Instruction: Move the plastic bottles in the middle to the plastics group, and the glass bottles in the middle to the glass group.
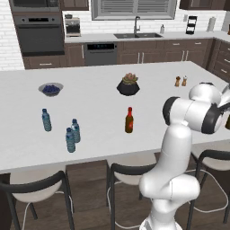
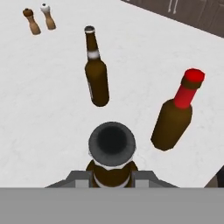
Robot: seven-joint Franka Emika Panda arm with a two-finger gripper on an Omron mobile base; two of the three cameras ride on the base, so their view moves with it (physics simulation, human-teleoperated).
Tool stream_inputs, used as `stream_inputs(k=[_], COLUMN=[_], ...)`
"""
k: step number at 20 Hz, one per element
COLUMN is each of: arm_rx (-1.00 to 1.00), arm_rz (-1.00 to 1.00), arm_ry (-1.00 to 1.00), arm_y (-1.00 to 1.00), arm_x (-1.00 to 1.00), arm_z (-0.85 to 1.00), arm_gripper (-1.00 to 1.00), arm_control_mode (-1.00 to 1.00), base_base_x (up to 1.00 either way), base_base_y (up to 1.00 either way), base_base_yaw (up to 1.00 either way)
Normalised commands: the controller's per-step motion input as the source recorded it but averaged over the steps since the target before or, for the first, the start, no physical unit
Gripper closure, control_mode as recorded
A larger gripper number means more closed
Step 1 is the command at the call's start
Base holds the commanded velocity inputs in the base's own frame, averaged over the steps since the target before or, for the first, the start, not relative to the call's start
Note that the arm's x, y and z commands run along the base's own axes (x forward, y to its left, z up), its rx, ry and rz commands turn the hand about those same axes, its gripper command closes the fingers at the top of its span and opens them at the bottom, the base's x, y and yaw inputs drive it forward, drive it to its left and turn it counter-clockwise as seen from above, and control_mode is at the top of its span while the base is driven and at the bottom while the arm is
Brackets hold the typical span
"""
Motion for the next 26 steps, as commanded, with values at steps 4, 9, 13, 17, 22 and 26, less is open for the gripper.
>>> stream_inputs(k=[4, 9, 13, 17, 22, 26], arm_rx=[0.0, 0.0, 0.0, 0.0, 0.0, 0.0], arm_rz=[-0.02, -0.03, 0.0, 0.0, 0.0, 0.0], arm_ry=[0.0, 0.0, 0.0, 0.0, 0.0, 0.0], arm_y=[-0.07, -0.05, 0.0, 0.0, 0.0, 0.0], arm_x=[0.07, 0.01, 0.01, 0.01, 0.0, 0.0], arm_z=[0.0, 0.0, -0.11, -0.36, -0.22, -0.31], arm_gripper=[1.0, 1.0, 1.0, 1.0, 1.0, 1.0], arm_control_mode=[-1.0, -1.0, -1.0, -1.0, -1.0, -1.0], base_base_x=[0.0, 0.0, 0.0, 0.0, 0.0, 0.0], base_base_y=[0.0, 0.0, 0.0, 0.0, 0.0, 0.0], base_base_yaw=[0.0, 0.0, 0.0, 0.0, 0.0, 0.0])
